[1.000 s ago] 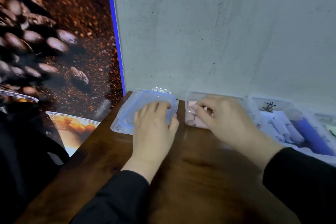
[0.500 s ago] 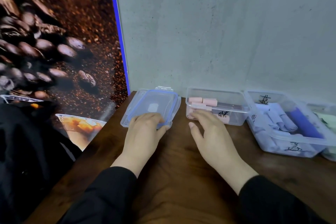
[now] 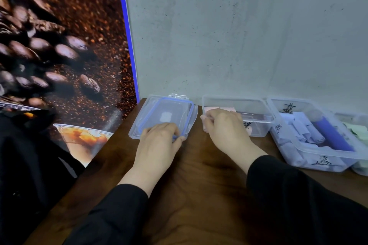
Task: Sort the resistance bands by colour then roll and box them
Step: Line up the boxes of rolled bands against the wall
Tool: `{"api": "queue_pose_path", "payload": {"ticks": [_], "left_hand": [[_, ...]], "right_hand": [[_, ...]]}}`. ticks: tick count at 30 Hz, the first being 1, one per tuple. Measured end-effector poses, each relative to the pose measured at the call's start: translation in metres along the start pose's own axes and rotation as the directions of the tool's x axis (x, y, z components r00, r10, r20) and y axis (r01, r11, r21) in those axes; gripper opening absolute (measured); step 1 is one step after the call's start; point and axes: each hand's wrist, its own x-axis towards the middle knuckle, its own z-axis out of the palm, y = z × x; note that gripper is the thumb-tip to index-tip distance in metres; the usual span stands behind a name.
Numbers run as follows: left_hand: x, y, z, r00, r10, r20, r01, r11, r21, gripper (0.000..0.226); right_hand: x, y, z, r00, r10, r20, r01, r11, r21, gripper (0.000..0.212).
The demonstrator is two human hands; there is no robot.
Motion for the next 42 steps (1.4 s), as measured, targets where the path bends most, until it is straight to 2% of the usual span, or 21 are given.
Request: {"api": "queue_pose_path", "payload": {"ticks": [3,7,11,16,20,22,24,26,27,28,29,31,32,34,36,37,40,42], "left_hand": [[-0.001,0.002,-0.002,1.0,-0.01,-0.025,0.009,0.999,-0.034,0.017],[-0.002,0.009,-0.007,0.994,-0.051,-0.092,0.046,0.997,-0.059,0.014],[0.0,0.015,-0.015,0.967,-0.137,-0.216,0.111,0.985,-0.132,0.012],[-0.004,0.033,-0.037,0.923,-0.258,-0.285,0.156,0.929,-0.336,0.008],[-0.014,0.057,-0.06,0.903,-0.287,-0.32,0.082,0.846,-0.527,0.015],[-0.021,0.072,-0.072,0.9,-0.321,-0.294,0.061,0.761,-0.646,0.017],[-0.027,0.088,-0.082,0.895,-0.37,-0.248,0.038,0.619,-0.784,0.022],[-0.031,0.107,-0.092,0.882,-0.451,-0.141,0.043,0.373,-0.927,0.024],[-0.033,0.116,-0.095,0.875,-0.48,-0.058,0.062,0.232,-0.971,0.025],[-0.036,0.126,-0.097,0.875,-0.484,0.031,0.091,0.102,-0.991,0.027],[-0.039,0.134,-0.097,0.883,-0.458,0.104,0.126,0.017,-0.992,0.029],[-0.046,0.145,-0.092,0.894,-0.39,0.221,0.199,-0.097,-0.975,0.032],[-0.048,0.148,-0.091,0.889,-0.362,0.279,0.24,-0.149,-0.959,0.032],[-0.048,0.144,-0.088,0.878,-0.303,0.372,0.327,-0.189,-0.926,0.036],[-0.042,0.129,-0.085,0.854,-0.28,0.439,0.416,-0.141,-0.898,0.042],[-0.037,0.119,-0.084,0.836,-0.296,0.463,0.465,-0.07,-0.883,0.046],[-0.023,0.093,-0.079,0.785,-0.344,0.515,0.606,0.256,-0.753,0.044],[-0.016,0.081,-0.072,0.789,-0.336,0.515,0.615,0.418,-0.669,0.042]], "right_hand": [[-0.012,0.0,-0.003,0.998,-0.037,-0.057,0.039,0.999,0.032,0.048],[-0.034,0.001,-0.019,0.997,-0.057,-0.057,0.061,0.996,0.07,0.047],[-0.059,0.021,-0.028,0.977,-0.209,-0.046,0.214,0.968,0.133,0.04],[-0.092,0.045,-0.044,0.934,-0.352,0.058,0.324,0.905,0.274,0.035],[-0.116,0.062,-0.062,0.902,-0.42,0.103,0.349,0.849,0.397,0.034],[-0.125,0.065,-0.069,0.924,-0.378,0.051,0.315,0.832,0.456,0.034],[-0.13,0.061,-0.078,0.977,-0.202,-0.07,0.209,0.835,0.509,0.022],[-0.129,0.051,-0.092,0.986,0.078,-0.147,0.028,0.793,0.609,0.01],[-0.127,0.044,-0.1,0.974,0.198,-0.111,-0.073,0.737,0.672,0.014],[-0.123,0.037,-0.109,0.963,0.27,-0.022,-0.16,0.631,0.759,0.021],[-0.12,0.032,-0.115,0.95,0.293,0.106,-0.237,0.462,0.854,0.028],[-0.116,0.021,-0.127,0.916,0.254,0.31,-0.342,0.094,0.935,0.037],[-0.115,0.019,-0.131,0.903,0.258,0.343,-0.357,0.006,0.934,0.037],[-0.113,0.022,-0.136,0.889,0.308,0.338,-0.36,0.013,0.933,0.032],[-0.111,0.03,-0.138,0.9,0.306,0.309,-0.366,0.148,0.919,0.033],[-0.11,0.034,-0.138,0.909,0.285,0.305,-0.373,0.228,0.899,0.035],[-0.11,0.044,-0.136,0.921,0.224,0.318,-0.388,0.454,0.802,0.043],[-0.108,0.049,-0.132,0.91,0.25,0.332,-0.416,0.533,0.737,0.045]]}}
